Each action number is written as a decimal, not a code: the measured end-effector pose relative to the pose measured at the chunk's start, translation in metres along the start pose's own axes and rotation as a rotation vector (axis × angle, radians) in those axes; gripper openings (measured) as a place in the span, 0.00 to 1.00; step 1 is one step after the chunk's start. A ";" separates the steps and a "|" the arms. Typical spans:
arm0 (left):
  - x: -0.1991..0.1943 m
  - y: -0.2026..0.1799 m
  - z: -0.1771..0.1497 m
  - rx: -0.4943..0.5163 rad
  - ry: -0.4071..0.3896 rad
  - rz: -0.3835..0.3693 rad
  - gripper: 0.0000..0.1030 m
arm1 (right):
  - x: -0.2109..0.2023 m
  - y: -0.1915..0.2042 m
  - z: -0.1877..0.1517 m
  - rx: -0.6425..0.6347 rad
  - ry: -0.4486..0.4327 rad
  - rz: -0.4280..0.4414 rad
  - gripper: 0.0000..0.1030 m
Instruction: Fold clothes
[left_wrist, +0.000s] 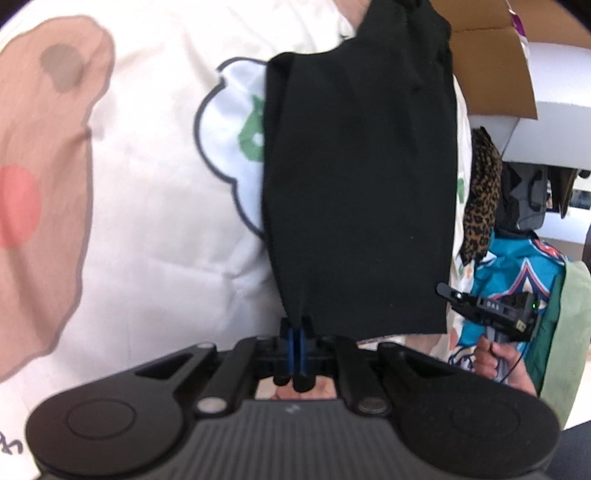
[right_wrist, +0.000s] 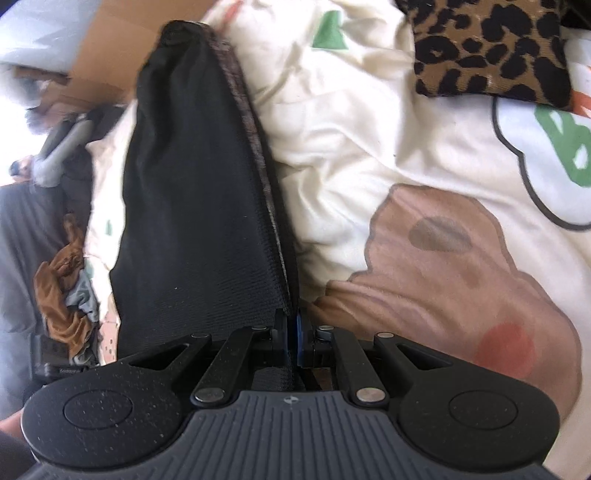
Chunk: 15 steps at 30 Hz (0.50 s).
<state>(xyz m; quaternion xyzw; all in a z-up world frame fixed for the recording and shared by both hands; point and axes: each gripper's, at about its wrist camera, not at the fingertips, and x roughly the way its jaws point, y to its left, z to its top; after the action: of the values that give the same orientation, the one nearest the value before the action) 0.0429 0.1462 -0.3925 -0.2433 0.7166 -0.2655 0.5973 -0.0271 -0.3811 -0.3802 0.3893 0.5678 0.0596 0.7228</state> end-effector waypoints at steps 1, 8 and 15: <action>0.001 0.003 -0.001 -0.004 -0.003 -0.001 0.04 | 0.001 -0.004 -0.001 -0.001 -0.005 0.013 0.03; 0.008 0.015 -0.002 -0.034 -0.024 -0.004 0.40 | 0.009 -0.013 -0.004 -0.030 0.002 0.029 0.20; 0.011 0.022 0.005 -0.073 -0.054 -0.087 0.52 | 0.014 -0.018 -0.005 -0.055 0.067 0.075 0.24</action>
<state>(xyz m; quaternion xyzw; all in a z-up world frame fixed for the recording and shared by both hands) 0.0451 0.1546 -0.4162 -0.3031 0.6982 -0.2583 0.5949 -0.0328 -0.3840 -0.4030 0.3883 0.5747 0.1152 0.7111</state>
